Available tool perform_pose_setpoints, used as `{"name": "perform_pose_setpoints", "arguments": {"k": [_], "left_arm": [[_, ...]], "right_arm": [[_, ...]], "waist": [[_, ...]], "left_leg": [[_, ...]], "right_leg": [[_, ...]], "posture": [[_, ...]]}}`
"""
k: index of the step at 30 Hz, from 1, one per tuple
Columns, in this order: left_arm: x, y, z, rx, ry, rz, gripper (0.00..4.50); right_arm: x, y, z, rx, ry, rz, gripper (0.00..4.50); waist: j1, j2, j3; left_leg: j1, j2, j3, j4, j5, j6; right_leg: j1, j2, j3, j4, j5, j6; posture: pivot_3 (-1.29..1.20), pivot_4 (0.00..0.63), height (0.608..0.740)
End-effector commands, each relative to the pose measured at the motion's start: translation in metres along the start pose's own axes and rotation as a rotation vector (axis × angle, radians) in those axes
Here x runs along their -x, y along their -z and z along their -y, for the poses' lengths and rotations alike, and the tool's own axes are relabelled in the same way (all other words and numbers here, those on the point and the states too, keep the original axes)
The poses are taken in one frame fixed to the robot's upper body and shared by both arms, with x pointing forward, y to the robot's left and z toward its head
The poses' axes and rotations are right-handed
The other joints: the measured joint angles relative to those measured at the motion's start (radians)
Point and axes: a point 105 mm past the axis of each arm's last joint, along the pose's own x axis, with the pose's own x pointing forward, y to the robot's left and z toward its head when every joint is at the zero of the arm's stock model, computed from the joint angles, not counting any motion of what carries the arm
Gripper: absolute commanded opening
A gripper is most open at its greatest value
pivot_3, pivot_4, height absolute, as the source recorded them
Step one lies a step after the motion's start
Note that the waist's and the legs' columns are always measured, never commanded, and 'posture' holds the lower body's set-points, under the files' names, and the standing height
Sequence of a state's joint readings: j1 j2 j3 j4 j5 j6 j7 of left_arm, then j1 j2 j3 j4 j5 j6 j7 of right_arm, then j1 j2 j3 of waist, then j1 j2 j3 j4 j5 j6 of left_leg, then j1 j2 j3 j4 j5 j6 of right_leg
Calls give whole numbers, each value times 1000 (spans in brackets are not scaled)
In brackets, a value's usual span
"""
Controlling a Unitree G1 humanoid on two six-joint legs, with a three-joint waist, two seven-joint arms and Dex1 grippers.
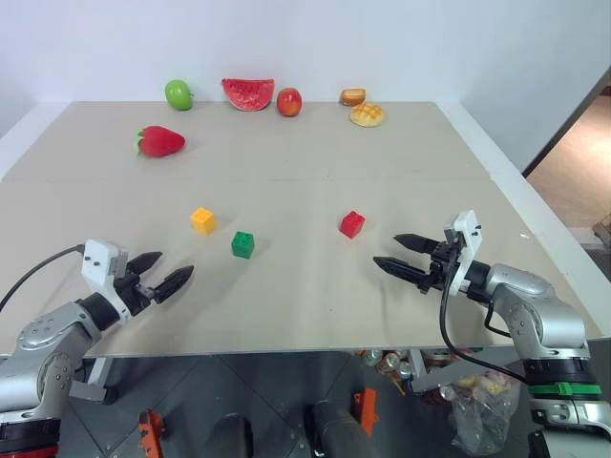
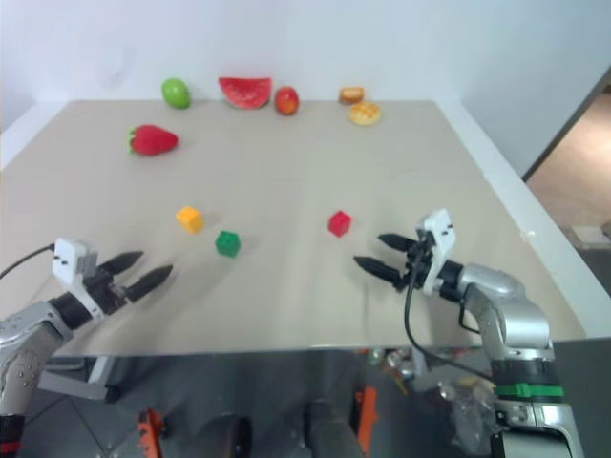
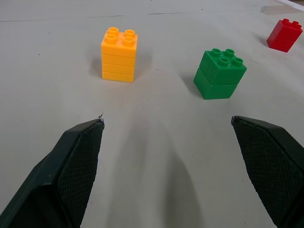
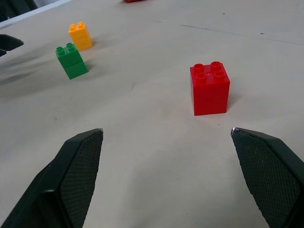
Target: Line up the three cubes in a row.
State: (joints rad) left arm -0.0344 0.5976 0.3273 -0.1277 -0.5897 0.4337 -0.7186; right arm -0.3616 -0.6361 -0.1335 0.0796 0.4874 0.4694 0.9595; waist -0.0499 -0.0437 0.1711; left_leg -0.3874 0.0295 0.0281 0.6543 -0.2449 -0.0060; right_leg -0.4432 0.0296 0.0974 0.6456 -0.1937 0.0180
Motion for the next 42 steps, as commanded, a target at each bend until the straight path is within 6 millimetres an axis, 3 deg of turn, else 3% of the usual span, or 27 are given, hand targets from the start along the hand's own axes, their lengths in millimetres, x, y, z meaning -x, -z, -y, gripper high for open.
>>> {"name": "perform_pose_setpoints", "arguments": {"k": [1, 6, 10, 18, 28, 37, 42], "left_arm": [[1, -10, 1, -42, 29, 13, 4447], [-10, -16, 9, -91, 91, 11, 4447], [-20, -10, 35, -192, 238, -39, 4447], [-34, 13, 79, -362, 531, -193, 4447], [-66, -12, 100, -316, 561, -24, 4447], [-71, -9, 107, -304, 586, -23, 4447], [-75, -13, 105, -291, 567, 5, 4500]], "right_arm": [[0, -9, 0, 42, 12, 39, 4500], [-9, 7, 17, 95, 134, -18, 4500], [-22, 14, 18, 124, 134, -41, 4500], [-54, 4, 32, 162, 141, -24, 4500], [-78, 0, 40, 173, 121, -17, 4500], [-89, -6, 42, 154, 108, 8, 4500], [-94, -7, 35, 154, 72, 29, 2890]], "waist": [[0, 0, 0], [0, 0, 0], [-1, 0, 0], [-2, 0, 0], [-1, 0, 0], [-4, 0, 0], [-3, 0, 0]], "left_leg": [[0, 0, 0, 0, 0, 0], [0, 0, 0, 0, 0, 0], [0, -1, 1, 0, 0, 0], [0, 0, 1, 0, 0, 0], [-2, 0, 0, 0, -1, 1], [0, 0, 0, 0, -1, 1], [-1, 0, 0, 1, -1, 1]], "right_leg": [[0, 0, 0, 0, 0, 0], [0, 0, -1, 0, 0, 0], [0, 0, 1, 0, 0, 0], [0, 1, 1, 0, 1, 0], [0, 0, 1, 0, 2, 3], [0, 1, 1, 1, 3, 3], [0, 0, 1, 1, 3, 3]], "posture": [[0, 150, 740], [0, 150, 740], [0, 150, 740], [0, 150, 740], [0, 150, 740], [0, 150, 740], [0, 150, 740]]}}
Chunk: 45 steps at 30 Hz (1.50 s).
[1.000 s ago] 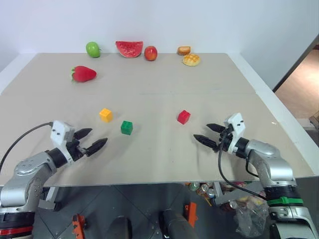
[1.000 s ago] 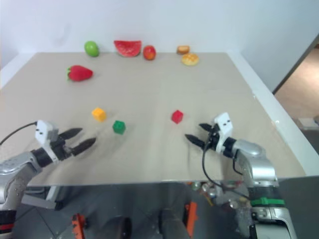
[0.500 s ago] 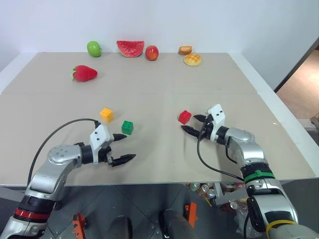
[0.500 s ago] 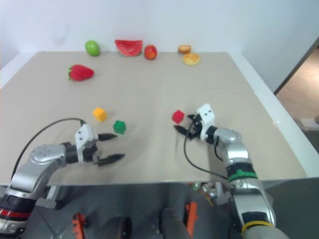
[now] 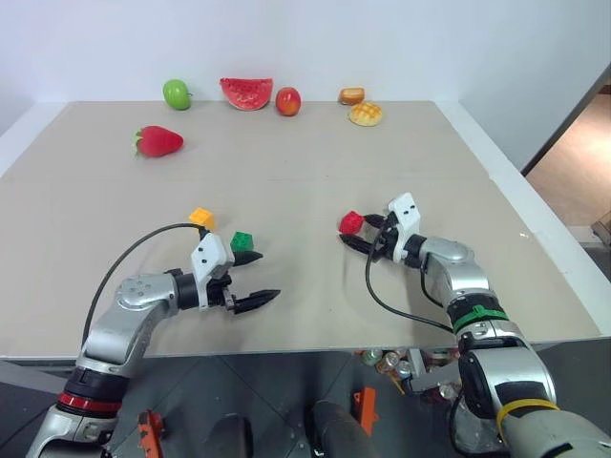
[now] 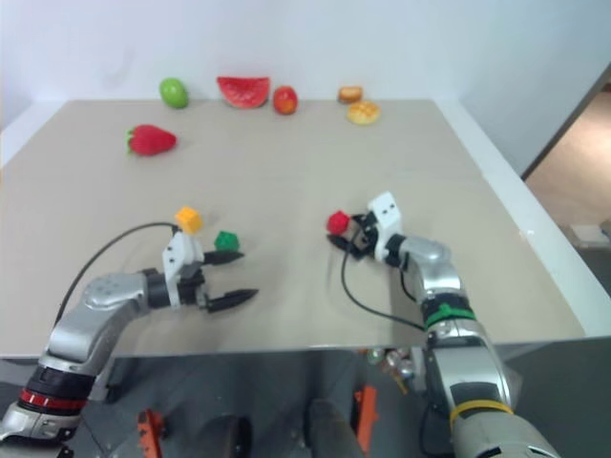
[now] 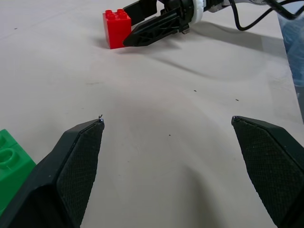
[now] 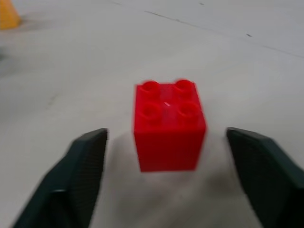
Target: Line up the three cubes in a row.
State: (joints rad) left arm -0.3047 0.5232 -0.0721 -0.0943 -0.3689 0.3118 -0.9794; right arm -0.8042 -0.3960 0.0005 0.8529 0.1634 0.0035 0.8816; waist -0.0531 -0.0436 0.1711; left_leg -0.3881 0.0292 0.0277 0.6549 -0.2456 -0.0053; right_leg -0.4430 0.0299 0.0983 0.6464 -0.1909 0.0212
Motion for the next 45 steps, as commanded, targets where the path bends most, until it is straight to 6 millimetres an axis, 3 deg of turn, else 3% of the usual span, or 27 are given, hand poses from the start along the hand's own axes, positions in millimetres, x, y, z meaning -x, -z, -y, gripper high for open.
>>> {"name": "perform_pose_setpoints", "arguments": {"k": [1, 3, 5, 9, 14, 18, 30, 41, 43, 45], "left_arm": [[0, -11, -6, -34, -24, 39, 4500], [1, -11, -7, -30, -33, 40, 4500], [3, -11, -8, -21, -38, 46, 4500], [12, -15, -8, 15, -13, 57, 4500], [28, -19, -3, 66, 77, 29, 4500], [34, -19, -5, 63, 99, -8, 4500], [45, -26, 6, 74, 200, -32, 4500], [46, -25, 7, 62, 204, -51, 4500], [45, -25, 7, 60, 203, -50, 4500], [44, -25, 7, 62, 199, -44, 4500]], "right_arm": [[-2, -17, 1, 23, -9, 61, 2582], [-4, -17, 0, 19, -10, 58, 1765], [-3, -15, 0, 16, -11, 49, 1310], [7, -18, -6, 3, -99, 53, 1310], [41, -25, -33, 19, -376, 26, 1310], [55, -22, -45, 32, -491, -43, 1310], [45, -4, -63, 138, -620, -129, 1310], [38, 0, -59, 214, -626, -144, 1310], [39, 1, -59, 220, -635, -150, 2290], [39, 2, -58, 234, -630, -156, 2963]], "waist": [[0, 0, 0], [0, 0, 0], [0, 0, 0], [0, 0, 0], [2, 0, 0], [1, 0, 0], [1, 0, 0], [2, 0, 0], [2, 0, 0], [2, 0, 0]], "left_leg": [[0, 0, 0, 0, 0, 0], [0, 0, 0, 0, 0, 0], [0, 0, 0, 0, 0, 0], [0, 0, 0, 0, 0, 0], [-1, 0, -1, 0, 0, 0], [0, 0, -1, 0, 0, 0], [1, 1, -1, 1, 0, 1], [1, 0, 0, 2, 0, 1], [1, 0, 0, 2, 0, 0], [1, 0, -1, 2, 0, 0]], "right_leg": [[0, 0, 0, 0, 0, 0], [0, 0, 0, 0, 0, 0], [0, 0, 0, 0, 0, 0], [0, 0, 0, 0, 0, 0], [0, 0, -2, 0, -1, 1], [0, 0, -1, 0, -1, 1], [0, 1, -2, 1, -1, -1], [0, 1, -1, 1, -1, -2], [0, 1, -2, 2, -1, -2], [0, 1, -2, 2, -1, -2]], "posture": [[0, 150, 740], [0, 150, 740], [0, 150, 740], [0, 150, 740], [0, 150, 740], [0, 150, 740], [0, 150, 740], [0, 150, 740], [0, 150, 740], [0, 150, 740]]}}
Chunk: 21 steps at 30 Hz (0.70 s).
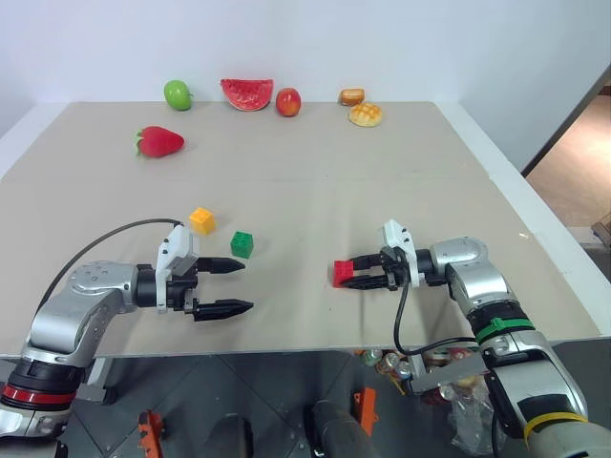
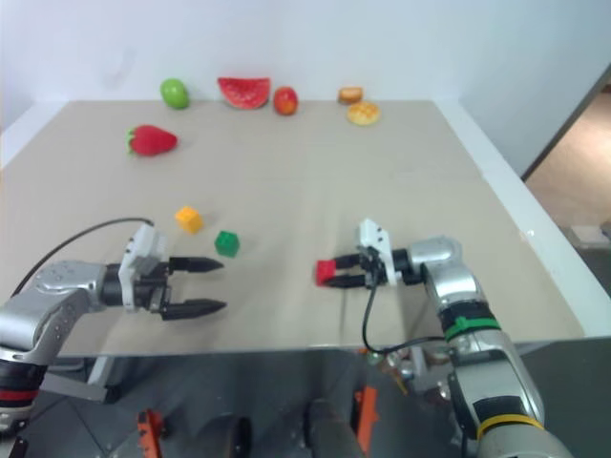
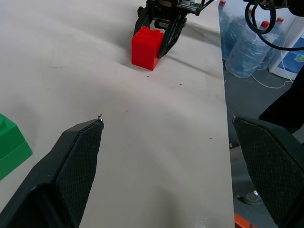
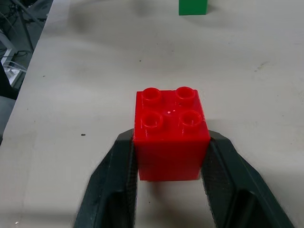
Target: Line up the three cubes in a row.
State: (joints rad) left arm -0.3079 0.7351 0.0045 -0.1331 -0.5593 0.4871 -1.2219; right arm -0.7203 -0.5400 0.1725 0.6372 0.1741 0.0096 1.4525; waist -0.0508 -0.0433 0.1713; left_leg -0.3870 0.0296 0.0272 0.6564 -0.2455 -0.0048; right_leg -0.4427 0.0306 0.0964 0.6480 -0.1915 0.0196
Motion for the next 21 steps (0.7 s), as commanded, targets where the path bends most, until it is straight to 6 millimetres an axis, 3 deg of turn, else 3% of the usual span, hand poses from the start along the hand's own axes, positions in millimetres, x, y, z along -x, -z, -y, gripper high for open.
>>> {"name": "perform_pose_setpoints", "arguments": {"k": [1, 2, 7, 14, 17, 21], "left_arm": [[0, -10, 1, -42, -9, 23, 4500], [0, -9, 0, -40, -19, 26, 4500], [3, -3, -5, -29, -79, 32, 4500], [28, 20, -7, 22, -216, -37, 4500], [46, 34, -14, 21, -354, -98, 4500], [44, 41, -29, 36, -467, -93, 4500]], "right_arm": [[4, -5, 5, 46, 9, -25, 3296], [6, -4, 5, 47, 4, -32, 3527], [16, -9, 6, 56, -1, -40, 3527], [43, -29, 7, 123, -10, -55, 3527], [61, -50, 10, 182, 22, -32, 3527], [66, -88, 20, 212, 120, 123, 3527]], "waist": [[0, 0, 0], [0, 0, 0], [0, 0, 0], [1, 0, 0], [-1, 2, 1], [2, 3, 2]], "left_leg": [[0, 0, 0, 0, 0, 0], [0, 0, 0, 0, 0, 0], [0, 0, 0, 0, 0, 0], [0, 0, 0, 0, 0, 0], [0, 1, 1, -1, 0, 0], [0, 0, 1, 0, 0, 0]], "right_leg": [[0, 0, 0, 0, 0, 0], [0, 0, 0, 0, 0, 0], [0, 0, 0, 0, 0, 0], [0, 0, 0, 0, 0, 0], [-1, -1, 0, 0, -1, -1], [0, -1, 0, 0, -1, -2]], "posture": [[0, 150, 740], [0, 150, 740], [0, 150, 740], [0, 150, 740], [0, 150, 740], [0, 150, 740]]}}
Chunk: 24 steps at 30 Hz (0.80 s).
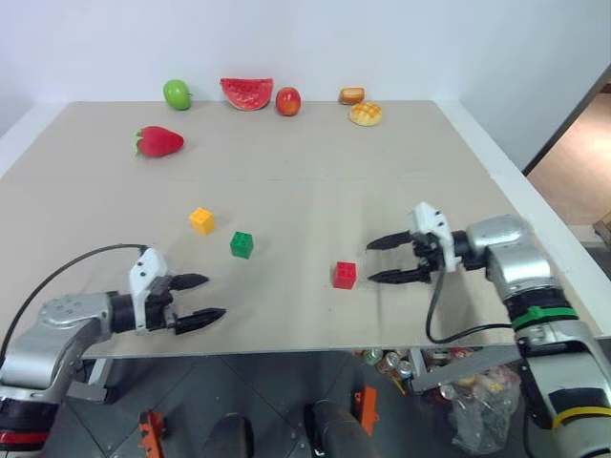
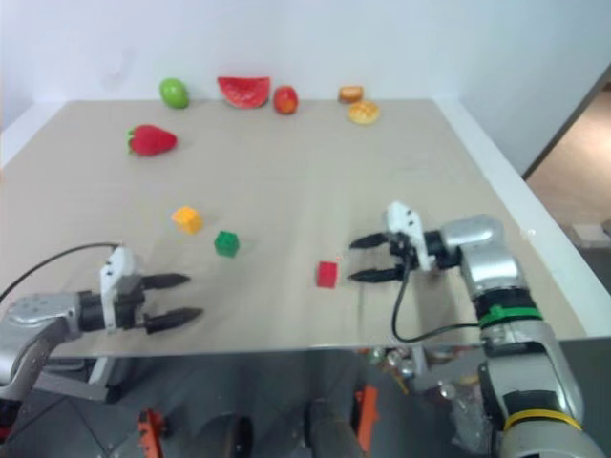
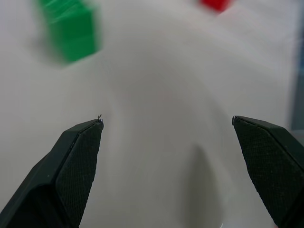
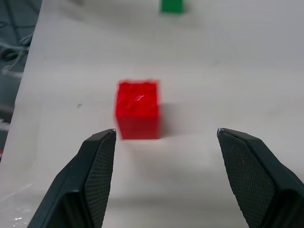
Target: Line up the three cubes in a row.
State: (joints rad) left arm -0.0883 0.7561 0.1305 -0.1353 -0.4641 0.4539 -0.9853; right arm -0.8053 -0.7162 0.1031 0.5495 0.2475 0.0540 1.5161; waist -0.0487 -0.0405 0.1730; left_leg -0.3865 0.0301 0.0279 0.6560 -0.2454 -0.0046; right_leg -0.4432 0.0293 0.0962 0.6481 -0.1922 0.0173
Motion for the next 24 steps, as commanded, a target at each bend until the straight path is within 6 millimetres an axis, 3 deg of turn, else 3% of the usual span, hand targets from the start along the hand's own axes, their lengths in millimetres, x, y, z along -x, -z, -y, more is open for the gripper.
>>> {"name": "perform_pose_setpoints", "arguments": {"k": [1, 6, 15, 24], "left_arm": [[-7, -9, -11, -37, -88, 35, 4500], [-29, -14, -13, 27, -127, 92, 4500], [-63, -22, -22, 88, -188, 130, 4500], [-84, -30, -32, 113, -229, 147, 4500]], "right_arm": [[3, -49, 11, 65, 58, 175, 3527], [-11, -65, 4, 69, 88, 249, 3527], [-21, -54, -10, 28, 113, 238, 3527], [-21, -51, -15, 13, 141, 238, 3527]], "waist": [[0, 0, 0], [1, -1, 0], [3, -1, 0], [2, 0, 0]], "left_leg": [[0, 0, 0, 0, 0, 0], [0, 0, 0, 0, 0, 0], [-3, -1, -1, 1, 0, -1], [-1, -1, -2, 3, 1, 0]], "right_leg": [[0, 0, 0, 0, 0, 0], [1, 0, -1, 0, 2, 2], [0, -1, 0, 0, 2, 5], [1, 1, 0, 0, 4, 5]], "posture": [[0, 150, 740], [0, 150, 740], [0, 150, 740], [0, 150, 740]]}}
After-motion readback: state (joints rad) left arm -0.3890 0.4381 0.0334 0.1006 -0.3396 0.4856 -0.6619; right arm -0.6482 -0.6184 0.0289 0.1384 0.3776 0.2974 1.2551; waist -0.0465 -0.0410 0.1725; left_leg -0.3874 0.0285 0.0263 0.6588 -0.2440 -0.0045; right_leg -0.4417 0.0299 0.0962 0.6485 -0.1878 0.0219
